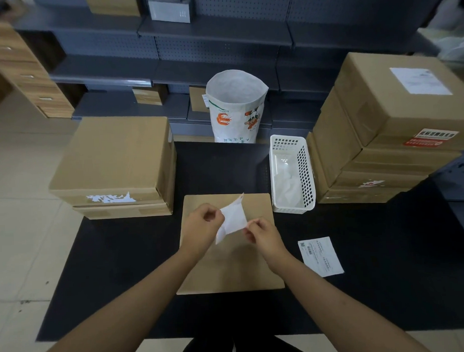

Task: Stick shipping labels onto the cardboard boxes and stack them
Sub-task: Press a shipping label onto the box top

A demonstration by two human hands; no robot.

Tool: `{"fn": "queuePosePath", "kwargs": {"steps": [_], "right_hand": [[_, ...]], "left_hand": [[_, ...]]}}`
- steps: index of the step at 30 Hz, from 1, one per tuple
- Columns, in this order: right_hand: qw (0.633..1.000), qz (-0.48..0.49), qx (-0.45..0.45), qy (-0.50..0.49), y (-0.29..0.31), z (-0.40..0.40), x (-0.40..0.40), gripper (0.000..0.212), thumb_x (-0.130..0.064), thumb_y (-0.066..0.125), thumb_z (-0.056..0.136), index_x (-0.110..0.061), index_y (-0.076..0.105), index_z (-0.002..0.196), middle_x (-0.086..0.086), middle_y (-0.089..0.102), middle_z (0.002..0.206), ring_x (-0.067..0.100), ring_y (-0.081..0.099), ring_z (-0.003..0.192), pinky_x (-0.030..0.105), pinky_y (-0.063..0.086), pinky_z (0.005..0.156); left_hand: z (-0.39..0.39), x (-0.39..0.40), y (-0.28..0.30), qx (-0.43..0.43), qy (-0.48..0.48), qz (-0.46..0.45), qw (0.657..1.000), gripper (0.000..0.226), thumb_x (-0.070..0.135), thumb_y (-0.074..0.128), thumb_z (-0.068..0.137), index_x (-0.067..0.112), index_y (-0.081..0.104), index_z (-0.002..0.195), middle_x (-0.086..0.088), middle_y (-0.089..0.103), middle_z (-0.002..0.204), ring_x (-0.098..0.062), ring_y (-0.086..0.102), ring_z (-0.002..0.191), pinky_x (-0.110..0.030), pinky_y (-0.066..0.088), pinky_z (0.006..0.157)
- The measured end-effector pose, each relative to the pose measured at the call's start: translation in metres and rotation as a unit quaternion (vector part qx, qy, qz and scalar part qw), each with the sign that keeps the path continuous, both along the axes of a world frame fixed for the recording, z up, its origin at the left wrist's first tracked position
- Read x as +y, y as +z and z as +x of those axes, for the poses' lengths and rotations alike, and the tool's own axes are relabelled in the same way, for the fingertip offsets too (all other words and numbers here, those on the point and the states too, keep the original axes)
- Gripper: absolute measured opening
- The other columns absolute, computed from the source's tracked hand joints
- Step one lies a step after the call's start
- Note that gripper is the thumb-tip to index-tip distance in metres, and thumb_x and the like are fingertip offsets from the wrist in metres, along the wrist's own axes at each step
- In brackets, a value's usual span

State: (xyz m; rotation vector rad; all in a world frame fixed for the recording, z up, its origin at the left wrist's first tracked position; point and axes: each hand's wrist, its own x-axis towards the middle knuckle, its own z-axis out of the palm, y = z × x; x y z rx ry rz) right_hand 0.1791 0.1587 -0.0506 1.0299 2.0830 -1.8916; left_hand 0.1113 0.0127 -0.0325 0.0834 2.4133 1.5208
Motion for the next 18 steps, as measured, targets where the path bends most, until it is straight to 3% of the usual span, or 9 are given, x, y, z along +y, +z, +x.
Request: {"fn": "queuePosePath", "kwargs": {"steps": [5, 10, 13, 15, 18], "right_hand": [[0.949, -0.236, -0.069, -0.197, -0.007, 0.0, 0.013, 0.016, -0.009, 0.047, 0.096, -0.004, 0.061, 0.098, 0.015, 0.065, 0.089, 0.023, 0.062, 0.079, 0.032, 0.055, 0.075], [0.906, -0.276, -0.059, -0.316, -0.021, 0.007, 0.029, 0.016, -0.012, 0.045, 0.096, -0.003, 0.058, 0.095, 0.014, 0.066, 0.089, 0.025, 0.063, 0.081, 0.032, 0.05, 0.062], [0.937, -0.168, -0.078, -0.296, -0.027, 0.009, 0.036, 0.018, -0.018, 0.044, 0.098, -0.005, 0.056, 0.102, 0.014, 0.065, 0.093, 0.025, 0.064, 0.083, 0.032, 0.052, 0.063], [0.971, -0.005, -0.072, -0.228, -0.028, 0.008, 0.037, 0.017, -0.021, 0.047, 0.097, -0.008, 0.056, 0.101, 0.008, 0.066, 0.092, 0.02, 0.065, 0.081, 0.029, 0.05, 0.064], [0.969, 0.196, -0.015, -0.146, -0.017, 0.002, 0.042, 0.013, -0.022, 0.049, 0.096, -0.021, 0.055, 0.085, -0.001, 0.061, 0.084, 0.013, 0.06, 0.078, 0.021, 0.04, 0.059]], "left_hand": [[-0.011, 0.005, 0.012, -0.035, 0.113, 0.054, 0.992, 0.01, 0.014, 0.061, 0.085, 0.016, 0.063, 0.075, 0.002, 0.062, 0.075, -0.008, 0.056, 0.07, -0.019, 0.042, 0.061], [-0.031, -0.003, 0.027, -0.013, 0.216, 0.147, 0.965, 0.014, 0.016, 0.055, 0.087, 0.01, 0.054, 0.074, 0.0, 0.049, 0.067, -0.012, 0.044, 0.064, -0.027, 0.039, 0.06], [-0.047, -0.009, 0.035, -0.021, 0.274, 0.176, 0.945, 0.017, 0.02, 0.05, 0.09, 0.018, 0.052, 0.073, 0.005, 0.047, 0.071, -0.01, 0.042, 0.066, -0.025, 0.037, 0.062], [-0.053, -0.011, 0.034, -0.028, 0.281, 0.174, 0.943, 0.02, 0.022, 0.049, 0.09, 0.021, 0.05, 0.07, 0.007, 0.045, 0.071, -0.007, 0.041, 0.066, -0.023, 0.035, 0.062], [-0.053, -0.011, 0.025, -0.022, 0.265, 0.162, 0.95, 0.021, 0.021, 0.049, 0.09, 0.018, 0.049, 0.069, 0.006, 0.044, 0.068, -0.007, 0.039, 0.064, -0.022, 0.033, 0.061]]}}
